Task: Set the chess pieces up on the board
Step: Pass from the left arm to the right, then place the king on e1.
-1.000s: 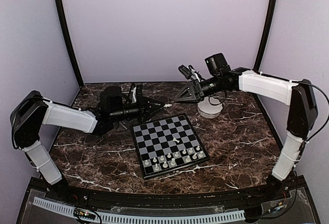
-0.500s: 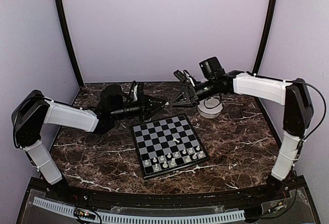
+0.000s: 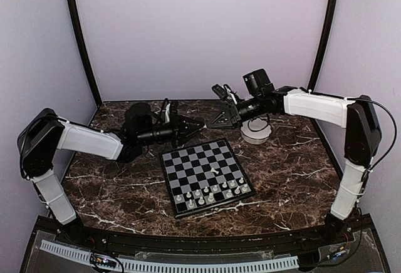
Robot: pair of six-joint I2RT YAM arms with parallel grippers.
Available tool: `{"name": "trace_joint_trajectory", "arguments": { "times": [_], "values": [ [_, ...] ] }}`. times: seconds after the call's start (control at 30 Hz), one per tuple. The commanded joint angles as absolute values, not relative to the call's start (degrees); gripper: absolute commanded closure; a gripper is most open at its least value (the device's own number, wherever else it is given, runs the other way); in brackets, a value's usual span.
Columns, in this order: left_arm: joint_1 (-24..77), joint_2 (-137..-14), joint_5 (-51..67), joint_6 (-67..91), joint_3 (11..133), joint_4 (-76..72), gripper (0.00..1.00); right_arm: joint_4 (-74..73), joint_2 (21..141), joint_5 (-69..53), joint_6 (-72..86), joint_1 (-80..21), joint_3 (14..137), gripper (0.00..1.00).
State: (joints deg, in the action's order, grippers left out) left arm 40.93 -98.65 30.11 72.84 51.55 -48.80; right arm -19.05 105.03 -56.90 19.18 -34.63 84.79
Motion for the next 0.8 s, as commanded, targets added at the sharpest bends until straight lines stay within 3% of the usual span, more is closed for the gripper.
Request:
{"name": "trace_joint_trajectory", "arguments": {
  "times": [0.0,0.1,0.2,0.3,0.37,0.4,0.47,0.77],
  "values": [
    [40.9,-98.7,31.5,73.3,53.2,-51.0,0.94,-16.7,105.6,-58.0,19.3,-35.0,84.9,0.91],
    [40.8,-98.8,31.4,73.2,53.3,-50.4,0.88,-17.0,105.6,-57.9,18.8,-35.1,85.1,1.00],
    [40.8,-98.1,30.2,71.9,53.8,-46.2,0.72,-20.5,105.4,-55.8,15.0,-35.0,86.4,1.00],
    [40.6,-95.7,27.7,69.8,53.9,-41.3,0.61,-27.8,104.9,-51.3,6.5,-34.9,89.3,1.00],
    [40.3,-93.1,25.6,67.5,53.8,-36.2,0.40,-34.1,104.5,-47.8,-1.5,-34.9,91.8,1.00],
    [40.3,-92.1,24.8,65.8,53.6,-32.7,0.16,-37.1,104.0,-46.5,-5.8,-34.9,92.9,1.00],
    [40.2,-89.0,22.1,63.0,53.2,-26.7,0.03,-43.5,103.6,-43.3,-14.5,-35.1,95.2,1.00],
    [40.2,-73.0,-1.6,54.5,54.6,12.0,0.01,-63.7,103.4,-26.1,-38.9,-40.1,97.3,1.00]
  ]
}}
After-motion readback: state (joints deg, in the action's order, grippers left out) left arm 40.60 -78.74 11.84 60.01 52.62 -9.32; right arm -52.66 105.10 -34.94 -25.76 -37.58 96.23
